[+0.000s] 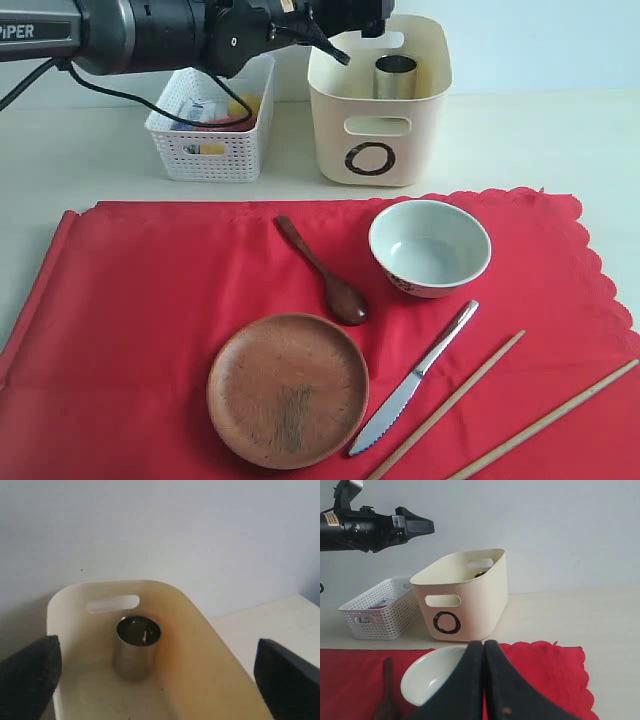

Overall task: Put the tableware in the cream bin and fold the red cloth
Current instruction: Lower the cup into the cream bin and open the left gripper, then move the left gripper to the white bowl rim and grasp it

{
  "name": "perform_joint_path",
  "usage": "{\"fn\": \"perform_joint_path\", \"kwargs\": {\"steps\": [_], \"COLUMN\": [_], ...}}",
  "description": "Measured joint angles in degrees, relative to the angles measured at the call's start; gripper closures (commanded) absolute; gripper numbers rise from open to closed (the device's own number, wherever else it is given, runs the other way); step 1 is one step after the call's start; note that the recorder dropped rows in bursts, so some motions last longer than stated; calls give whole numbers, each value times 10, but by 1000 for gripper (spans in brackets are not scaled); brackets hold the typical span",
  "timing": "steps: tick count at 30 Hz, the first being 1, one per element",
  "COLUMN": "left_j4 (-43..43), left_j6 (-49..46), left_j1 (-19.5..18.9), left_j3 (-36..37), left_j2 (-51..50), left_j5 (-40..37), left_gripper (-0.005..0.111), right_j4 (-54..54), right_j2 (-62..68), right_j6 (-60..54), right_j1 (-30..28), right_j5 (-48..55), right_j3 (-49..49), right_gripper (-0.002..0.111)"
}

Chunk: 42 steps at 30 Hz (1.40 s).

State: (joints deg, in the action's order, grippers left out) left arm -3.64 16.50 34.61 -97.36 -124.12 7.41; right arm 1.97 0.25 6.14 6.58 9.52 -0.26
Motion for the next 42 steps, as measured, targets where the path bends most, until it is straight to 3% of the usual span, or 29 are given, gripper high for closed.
{"fn": "perform_joint_path", "kwargs": {"steps": [8, 21, 32, 42], "left_j4": [0, 0, 0, 87], "left_j6": [0, -55, -75, -132], "left_j1": [0, 0, 9, 44], "left_j3": [0, 0, 0, -1], "left_j2": [27, 117, 137, 107], "left_j5": [-98, -326, -517, -585], "left_gripper": [1, 2, 2, 2], "right_j4": [0, 0, 0, 0], "right_j2": [0, 0, 0, 0], "right_j6": [0, 0, 0, 0], "right_j1": [0, 0, 0, 0], "right_j5": [0, 0, 0, 0], "right_j3": [0, 0, 0, 0], "right_gripper": [108, 108, 108, 108]}}
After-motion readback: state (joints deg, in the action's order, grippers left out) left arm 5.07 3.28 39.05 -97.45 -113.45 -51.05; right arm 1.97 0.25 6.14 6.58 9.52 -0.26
